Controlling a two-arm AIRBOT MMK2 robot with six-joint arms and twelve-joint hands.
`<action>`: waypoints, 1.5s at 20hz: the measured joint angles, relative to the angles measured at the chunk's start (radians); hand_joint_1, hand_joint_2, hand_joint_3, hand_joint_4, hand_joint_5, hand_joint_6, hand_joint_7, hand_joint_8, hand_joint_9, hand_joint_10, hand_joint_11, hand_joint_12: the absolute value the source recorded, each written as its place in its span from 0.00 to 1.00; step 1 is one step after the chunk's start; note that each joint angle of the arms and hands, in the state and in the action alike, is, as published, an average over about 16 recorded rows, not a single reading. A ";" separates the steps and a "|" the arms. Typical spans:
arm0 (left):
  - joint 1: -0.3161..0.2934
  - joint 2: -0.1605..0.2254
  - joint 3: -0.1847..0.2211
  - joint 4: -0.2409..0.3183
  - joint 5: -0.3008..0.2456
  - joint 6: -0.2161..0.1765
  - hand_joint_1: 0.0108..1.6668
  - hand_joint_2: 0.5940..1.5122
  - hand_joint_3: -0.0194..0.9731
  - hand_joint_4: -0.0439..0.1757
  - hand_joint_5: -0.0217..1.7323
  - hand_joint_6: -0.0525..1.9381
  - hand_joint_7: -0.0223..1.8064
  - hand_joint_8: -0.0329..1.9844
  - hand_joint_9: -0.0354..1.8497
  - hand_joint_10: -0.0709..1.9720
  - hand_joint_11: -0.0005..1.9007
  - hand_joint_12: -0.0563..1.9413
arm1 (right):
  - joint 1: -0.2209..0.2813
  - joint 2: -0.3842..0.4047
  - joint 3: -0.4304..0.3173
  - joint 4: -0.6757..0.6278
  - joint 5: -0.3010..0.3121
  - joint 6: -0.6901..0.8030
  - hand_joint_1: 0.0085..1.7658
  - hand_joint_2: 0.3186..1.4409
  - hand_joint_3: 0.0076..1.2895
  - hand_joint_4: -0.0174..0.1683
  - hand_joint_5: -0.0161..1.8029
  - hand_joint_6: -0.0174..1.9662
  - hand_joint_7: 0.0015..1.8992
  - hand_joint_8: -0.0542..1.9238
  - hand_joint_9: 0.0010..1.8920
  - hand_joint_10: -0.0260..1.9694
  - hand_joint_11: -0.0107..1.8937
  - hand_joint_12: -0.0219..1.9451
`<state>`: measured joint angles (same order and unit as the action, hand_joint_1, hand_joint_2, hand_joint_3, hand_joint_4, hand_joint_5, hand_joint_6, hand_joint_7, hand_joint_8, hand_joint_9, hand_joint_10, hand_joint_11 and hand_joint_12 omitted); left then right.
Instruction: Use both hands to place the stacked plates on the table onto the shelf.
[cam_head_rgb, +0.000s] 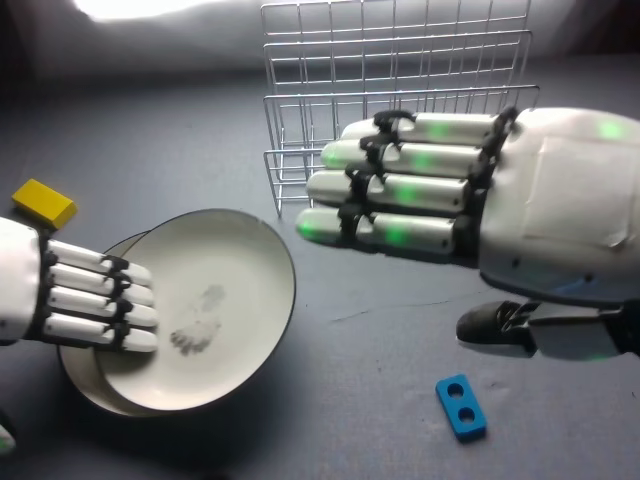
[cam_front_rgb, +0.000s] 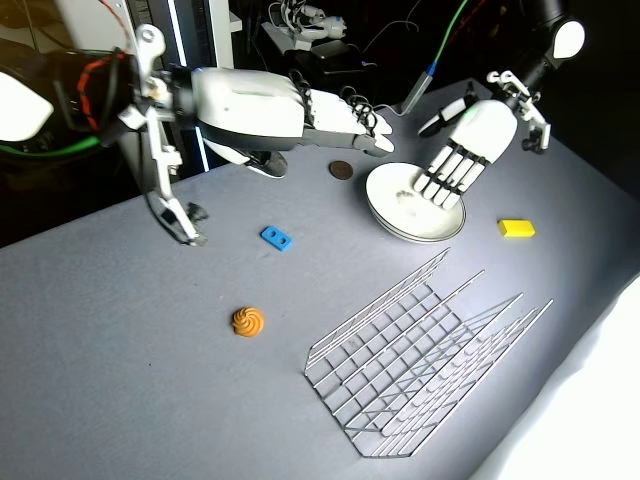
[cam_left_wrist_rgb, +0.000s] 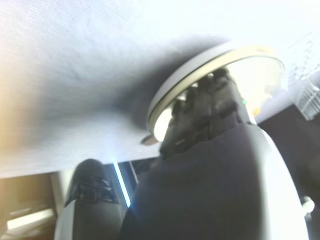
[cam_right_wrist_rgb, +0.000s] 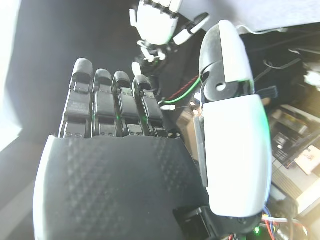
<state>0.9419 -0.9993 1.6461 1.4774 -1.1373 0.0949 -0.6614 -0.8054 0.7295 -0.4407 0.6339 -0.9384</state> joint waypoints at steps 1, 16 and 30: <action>-0.007 0.000 -0.011 0.004 0.008 -0.006 0.00 0.57 0.04 0.20 0.01 0.03 0.01 0.01 0.03 0.04 0.01 0.03 | 0.003 -0.016 0.007 0.000 -0.010 -0.011 0.57 0.66 0.01 0.12 0.05 0.02 0.01 0.03 0.01 0.02 0.01 0.15; -0.077 0.002 -0.114 0.045 0.085 -0.067 0.00 0.57 0.04 0.19 0.01 0.02 0.01 0.01 0.03 0.04 0.01 0.03 | 0.013 -0.325 0.216 0.019 -0.111 -0.122 0.61 0.66 0.01 0.13 0.10 0.02 0.06 0.03 0.05 0.02 0.01 0.30; -0.078 0.003 -0.114 0.051 0.086 -0.068 0.00 0.57 0.04 0.19 0.01 0.02 0.01 0.01 0.03 0.04 0.01 0.03 | 0.039 -0.590 0.473 0.058 -0.130 -0.154 0.63 0.68 0.01 0.12 0.17 0.02 0.12 0.03 0.12 0.02 0.01 0.44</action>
<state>0.8639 -0.9967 1.5316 1.5287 -1.0508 0.0269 -0.6221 -1.3958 1.2020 -0.3824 0.5035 -1.0920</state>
